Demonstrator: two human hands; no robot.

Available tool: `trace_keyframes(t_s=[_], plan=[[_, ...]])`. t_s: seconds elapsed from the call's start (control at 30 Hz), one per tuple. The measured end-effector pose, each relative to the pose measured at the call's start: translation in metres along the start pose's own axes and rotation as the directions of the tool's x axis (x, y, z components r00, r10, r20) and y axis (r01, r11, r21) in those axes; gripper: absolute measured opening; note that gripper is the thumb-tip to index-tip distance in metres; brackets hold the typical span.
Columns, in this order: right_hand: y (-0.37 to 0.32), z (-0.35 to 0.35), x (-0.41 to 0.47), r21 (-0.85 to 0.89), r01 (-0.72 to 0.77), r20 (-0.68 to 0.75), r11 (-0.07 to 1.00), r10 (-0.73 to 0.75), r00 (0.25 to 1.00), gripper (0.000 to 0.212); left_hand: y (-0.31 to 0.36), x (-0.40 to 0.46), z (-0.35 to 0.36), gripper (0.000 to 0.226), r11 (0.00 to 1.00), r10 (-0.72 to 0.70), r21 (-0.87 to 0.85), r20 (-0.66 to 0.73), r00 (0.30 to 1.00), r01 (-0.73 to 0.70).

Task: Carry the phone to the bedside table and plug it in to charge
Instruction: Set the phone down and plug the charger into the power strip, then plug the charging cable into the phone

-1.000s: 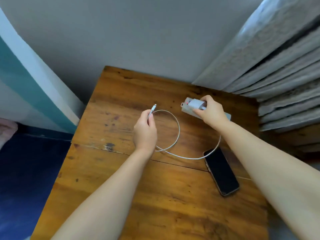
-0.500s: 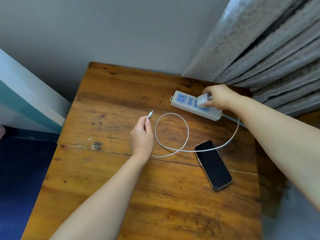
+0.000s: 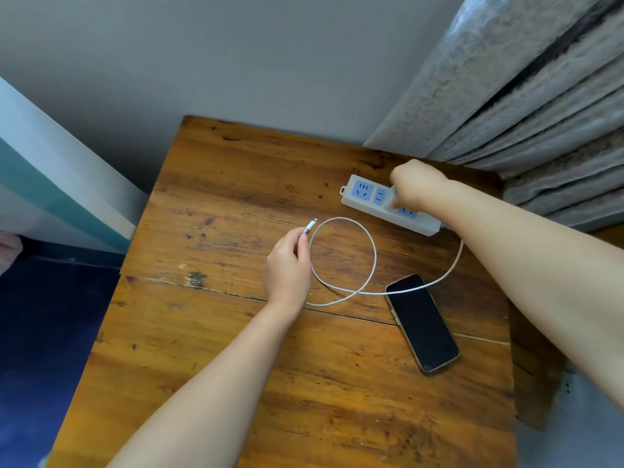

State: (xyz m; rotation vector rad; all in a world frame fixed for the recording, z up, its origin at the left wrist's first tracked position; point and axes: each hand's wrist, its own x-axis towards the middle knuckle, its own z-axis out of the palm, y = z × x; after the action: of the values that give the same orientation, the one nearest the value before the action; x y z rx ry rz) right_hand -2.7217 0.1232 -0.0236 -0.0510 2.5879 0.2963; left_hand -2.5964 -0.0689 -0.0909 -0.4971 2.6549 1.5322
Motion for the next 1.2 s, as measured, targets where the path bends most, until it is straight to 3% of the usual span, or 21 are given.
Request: trace_keyframes(t_s=[0.17,0.33,0.37,0.43,0.47,0.5,0.57,0.63,0.7,0.77,0.87,0.93,1.0,1.07,1.13,1.2], plan=[[-0.006,0.004,0.005,-0.054,-0.002,0.013,0.999,0.002,1.000,0.022,0.011,0.004,-0.001,0.024,0.990,-0.041,-0.135,0.068,0.997,0.050],[-0.007,0.006,-0.005,-0.140,-0.034,-0.011,0.990,0.033,0.999,0.035,0.030,0.001,-0.010,0.024,0.897,-0.125,-0.377,0.286,0.950,0.231],[-0.010,0.009,-0.011,-0.132,-0.026,-0.072,0.991,0.017,0.997,0.041,0.034,-0.002,-0.011,0.024,0.875,-0.123,-0.414,0.311,0.943,0.251],[-0.023,0.015,-0.033,0.106,0.079,-0.311,0.991,-0.042,0.950,0.040,0.038,-0.010,-0.011,0.024,0.848,-0.109,-0.457,0.346,0.932,0.269],[-0.030,0.018,-0.049,0.303,0.185,-0.426,0.935,-0.041,0.904,0.034,0.041,-0.014,-0.010,0.024,0.839,-0.098,-0.470,0.363,0.927,0.273],[-0.036,0.021,-0.066,0.514,0.285,-0.459,0.809,-0.020,0.888,0.028,0.043,-0.019,-0.008,0.023,0.833,-0.086,-0.481,0.378,0.922,0.275],[-0.042,0.027,-0.098,0.840,0.297,-0.301,0.455,-0.066,0.951,0.024,0.050,-0.030,-0.003,0.024,0.846,-0.052,-0.466,0.414,0.909,0.261],[-0.037,0.036,-0.120,0.952,0.209,-0.180,0.224,-0.144,0.973,0.021,0.057,-0.040,0.005,0.026,0.873,-0.007,-0.429,0.468,0.884,0.234],[-0.020,0.047,-0.130,0.967,0.200,-0.178,0.156,-0.141,0.974,0.021,0.064,-0.050,0.012,0.025,0.902,0.032,-0.385,0.514,0.857,0.197],[0.001,0.056,-0.136,0.944,0.230,-0.203,0.236,-0.131,0.970,0.022,0.064,-0.058,0.021,0.019,0.943,0.030,-0.298,0.514,0.857,0.146],[0.033,0.072,-0.145,0.802,0.255,-0.143,0.540,-0.242,0.960,0.016,0.050,-0.072,0.034,0.017,0.977,-0.086,-0.122,0.514,0.853,0.172],[0.048,0.086,-0.149,0.592,0.246,0.017,0.768,-0.317,0.948,0.014,0.036,-0.090,0.042,0.020,0.961,-0.224,0.019,0.638,0.737,0.275],[0.059,0.103,-0.151,0.319,0.244,0.128,0.916,-0.297,0.946,0.017,0.022,-0.112,0.054,0.019,0.925,-0.347,0.152,0.714,0.608,0.349],[0.065,0.122,-0.151,0.169,0.206,0.126,0.964,-0.228,0.965,0.020,0.013,-0.127,0.070,0.029,0.897,-0.409,0.169,0.666,0.623,0.408],[0.066,0.138,-0.151,0.236,0.144,0.117,0.961,-0.175,0.978,0.022,0.014,-0.133,0.083,0.038,0.843,-0.467,0.066,0.582,0.666,0.534],[0.064,0.150,-0.150,0.390,0.079,0.127,0.917,-0.139,0.982,0.024,0.022,-0.135,0.092,0.041,0.755,-0.494,-0.099,0.563,0.662,0.648]])
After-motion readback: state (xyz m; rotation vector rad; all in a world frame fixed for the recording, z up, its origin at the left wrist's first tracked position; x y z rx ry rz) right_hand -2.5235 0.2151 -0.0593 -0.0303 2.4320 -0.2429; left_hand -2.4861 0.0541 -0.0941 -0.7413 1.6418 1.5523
